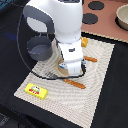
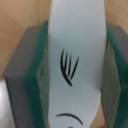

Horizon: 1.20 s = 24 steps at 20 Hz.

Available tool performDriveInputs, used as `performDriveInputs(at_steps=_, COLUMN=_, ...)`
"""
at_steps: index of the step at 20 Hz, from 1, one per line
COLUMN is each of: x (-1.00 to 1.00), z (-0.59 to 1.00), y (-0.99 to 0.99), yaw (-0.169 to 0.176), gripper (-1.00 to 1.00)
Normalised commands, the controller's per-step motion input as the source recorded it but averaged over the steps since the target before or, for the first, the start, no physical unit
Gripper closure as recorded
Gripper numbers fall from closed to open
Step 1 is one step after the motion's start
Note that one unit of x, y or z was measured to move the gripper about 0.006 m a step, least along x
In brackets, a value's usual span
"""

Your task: Interact with the objects in diverse but meaningful ways.

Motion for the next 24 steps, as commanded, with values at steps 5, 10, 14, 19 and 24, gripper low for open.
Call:
performDriveInputs(at_steps=5, x=-0.29, z=1.0, y=0.0, yaw=0.024, gripper=1.0)
performDriveInputs(at_steps=10, x=-0.26, z=0.99, y=0.0, yaw=0.02, gripper=1.0)
performDriveInputs(at_steps=14, x=-0.46, z=0.81, y=0.06, yaw=0.018, gripper=1.0)
performDriveInputs(at_steps=19, x=-0.78, z=0.51, y=0.28, yaw=0.017, gripper=1.0)
performDriveInputs(at_steps=24, x=-0.97, z=-0.01, y=0.3, yaw=0.032, gripper=1.0)
